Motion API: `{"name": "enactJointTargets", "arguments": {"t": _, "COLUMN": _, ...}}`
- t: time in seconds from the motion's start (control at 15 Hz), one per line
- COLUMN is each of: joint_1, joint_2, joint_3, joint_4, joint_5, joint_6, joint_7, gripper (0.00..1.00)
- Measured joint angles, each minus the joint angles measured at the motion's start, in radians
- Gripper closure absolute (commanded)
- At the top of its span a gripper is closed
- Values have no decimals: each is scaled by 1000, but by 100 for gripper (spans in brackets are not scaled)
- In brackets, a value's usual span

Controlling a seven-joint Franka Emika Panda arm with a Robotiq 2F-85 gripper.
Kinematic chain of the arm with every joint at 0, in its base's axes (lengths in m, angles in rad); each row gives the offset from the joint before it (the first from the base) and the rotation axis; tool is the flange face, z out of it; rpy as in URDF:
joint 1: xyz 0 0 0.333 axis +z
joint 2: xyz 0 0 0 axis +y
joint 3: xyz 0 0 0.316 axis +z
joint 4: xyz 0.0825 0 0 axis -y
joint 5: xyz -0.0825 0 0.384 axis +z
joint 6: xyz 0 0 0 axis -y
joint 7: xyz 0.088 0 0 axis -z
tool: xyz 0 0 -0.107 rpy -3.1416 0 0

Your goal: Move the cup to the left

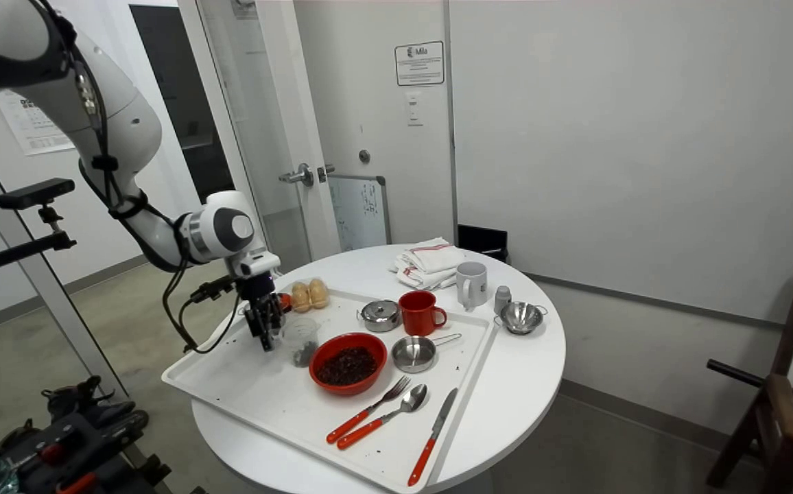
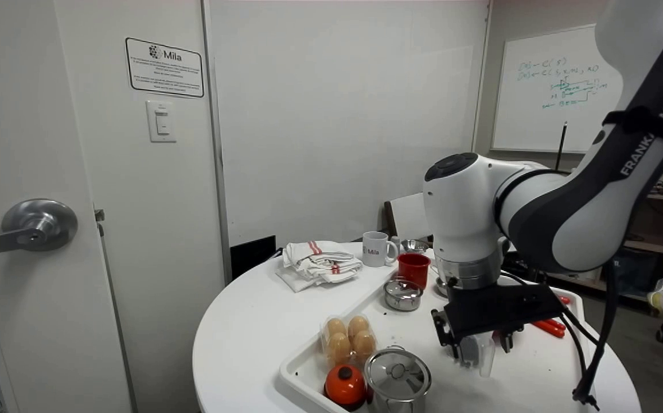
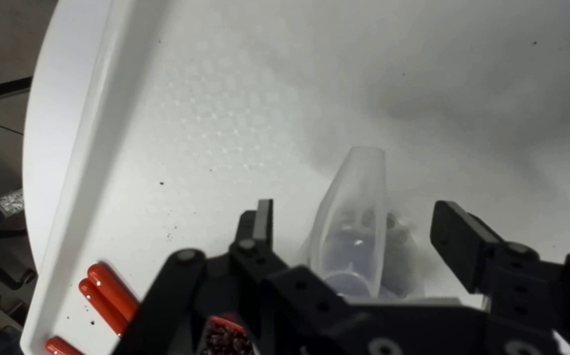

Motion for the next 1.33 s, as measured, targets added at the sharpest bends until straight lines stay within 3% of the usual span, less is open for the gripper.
{"name": "enactJointTargets", "arguments": {"t": 0.07, "joint_1": 0, "joint_2": -1, "joint_3": 0, "joint_4": -1, "joint_5": 0, "joint_6": 11, "joint_7": -4, "gripper": 0}}
{"name": "enactJointTargets", "arguments": {"t": 0.13, "joint_1": 1, "joint_2": -3, "joint_3": 1, "joint_4": -3, "joint_5": 0, "joint_6": 23, "joint_7": -8, "gripper": 25}}
{"name": "enactJointTargets", "arguments": {"t": 0.27, "joint_1": 2, "joint_2": -9, "joint_3": 1, "joint_4": -12, "joint_5": 0, "joint_6": 50, "joint_7": -12, "gripper": 27}}
{"name": "enactJointTargets", "arguments": {"t": 0.33, "joint_1": 2, "joint_2": -11, "joint_3": 1, "joint_4": -15, "joint_5": 0, "joint_6": 61, "joint_7": -13, "gripper": 32}}
{"name": "enactJointTargets", "arguments": {"t": 0.87, "joint_1": 1, "joint_2": -37, "joint_3": 0, "joint_4": -55, "joint_5": 1, "joint_6": 116, "joint_7": -15, "gripper": 93}}
{"name": "enactJointTargets", "arguments": {"t": 1.0, "joint_1": 1, "joint_2": -43, "joint_3": 0, "joint_4": -64, "joint_5": 1, "joint_6": 125, "joint_7": -15, "gripper": 88}}
{"name": "enactJointTargets", "arguments": {"t": 1.33, "joint_1": -5, "joint_2": -64, "joint_3": 0, "joint_4": -94, "joint_5": 17, "joint_6": 149, "joint_7": -31, "gripper": 88}}
